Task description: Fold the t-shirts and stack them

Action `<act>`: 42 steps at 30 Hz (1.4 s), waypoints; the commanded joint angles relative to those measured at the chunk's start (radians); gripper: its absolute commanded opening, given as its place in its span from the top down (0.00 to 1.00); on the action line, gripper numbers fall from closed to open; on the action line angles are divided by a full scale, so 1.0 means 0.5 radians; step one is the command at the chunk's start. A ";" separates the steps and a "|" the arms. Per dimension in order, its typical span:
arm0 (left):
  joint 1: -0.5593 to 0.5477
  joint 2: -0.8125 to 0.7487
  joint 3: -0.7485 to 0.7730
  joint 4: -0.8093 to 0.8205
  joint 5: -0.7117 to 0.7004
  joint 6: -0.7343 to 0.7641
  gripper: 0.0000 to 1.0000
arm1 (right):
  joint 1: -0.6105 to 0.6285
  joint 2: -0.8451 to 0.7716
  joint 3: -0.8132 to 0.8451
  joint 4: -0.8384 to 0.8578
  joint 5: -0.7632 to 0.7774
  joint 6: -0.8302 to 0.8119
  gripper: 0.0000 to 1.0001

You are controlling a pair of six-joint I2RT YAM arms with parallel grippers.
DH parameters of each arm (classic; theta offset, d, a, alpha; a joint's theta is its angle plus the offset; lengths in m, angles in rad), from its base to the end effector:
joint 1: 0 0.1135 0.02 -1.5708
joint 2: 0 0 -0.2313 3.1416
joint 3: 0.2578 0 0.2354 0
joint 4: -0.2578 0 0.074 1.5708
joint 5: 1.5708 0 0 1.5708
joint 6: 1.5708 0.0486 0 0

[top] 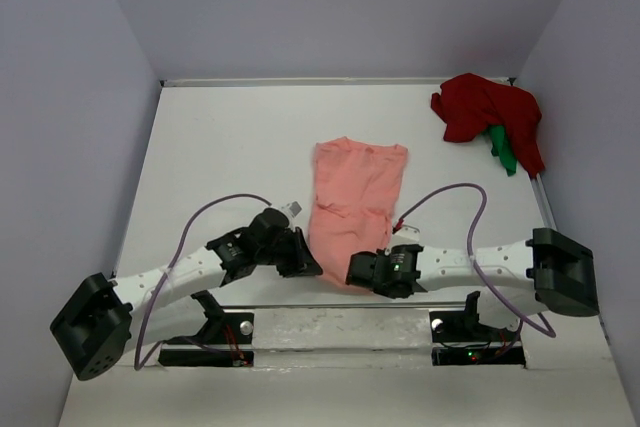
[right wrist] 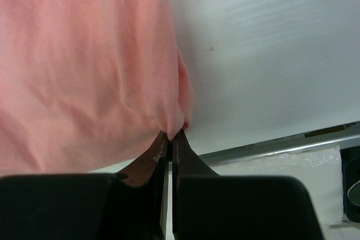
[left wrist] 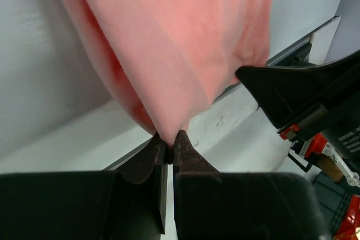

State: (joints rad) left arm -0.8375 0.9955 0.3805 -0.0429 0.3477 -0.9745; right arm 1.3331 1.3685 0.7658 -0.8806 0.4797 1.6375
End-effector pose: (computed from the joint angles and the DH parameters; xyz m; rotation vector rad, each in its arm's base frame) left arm 0.1279 -0.1667 0.1521 0.0448 2.5553 -1.2599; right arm 0.0701 0.1942 0.1438 0.4308 2.6208 0.0604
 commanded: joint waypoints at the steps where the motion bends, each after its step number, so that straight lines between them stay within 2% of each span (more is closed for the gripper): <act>1: -0.025 0.089 0.278 -0.086 -0.106 0.148 1.00 | -0.098 0.076 0.119 -0.141 0.249 -0.188 1.00; 5: -0.055 0.181 0.475 -0.221 -0.260 0.261 1.00 | -0.175 0.076 0.143 -0.196 0.360 -0.332 1.00; 9: -0.156 0.270 0.628 -0.316 -0.416 0.286 1.00 | -0.383 0.012 0.159 -0.175 0.390 -0.544 1.00; 16: -0.340 0.405 0.620 -0.240 -0.447 0.173 1.00 | -0.524 0.042 0.232 -0.104 0.473 -0.909 1.00; 21: -0.365 0.402 0.644 -0.233 -0.499 0.139 1.00 | -0.546 0.046 0.346 -0.113 0.565 -1.069 1.00; 22: -0.365 0.399 0.650 -0.242 -0.505 0.136 1.00 | -0.567 0.043 0.358 -0.089 0.559 -1.181 1.00; 27: -0.365 0.424 0.666 -0.258 -0.514 0.142 1.00 | -0.568 -0.010 0.380 -0.003 0.498 -1.330 1.00; 35: -0.365 0.378 0.592 -0.261 -0.542 0.087 1.00 | -0.568 -0.239 0.131 0.206 0.228 -1.351 1.00; 39: -0.365 0.319 0.656 -0.417 -0.716 0.087 1.00 | -0.568 -0.338 0.094 0.304 0.197 -1.480 1.00; 42: -0.365 0.301 0.739 -0.534 -0.891 0.117 1.00 | -0.568 -0.375 0.250 0.234 0.295 -1.606 1.00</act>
State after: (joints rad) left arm -1.0145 1.1889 0.6758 -0.2199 0.0406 -0.9234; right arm 1.0538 1.2278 0.8101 -0.7959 0.5777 0.9306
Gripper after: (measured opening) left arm 0.131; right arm 0.035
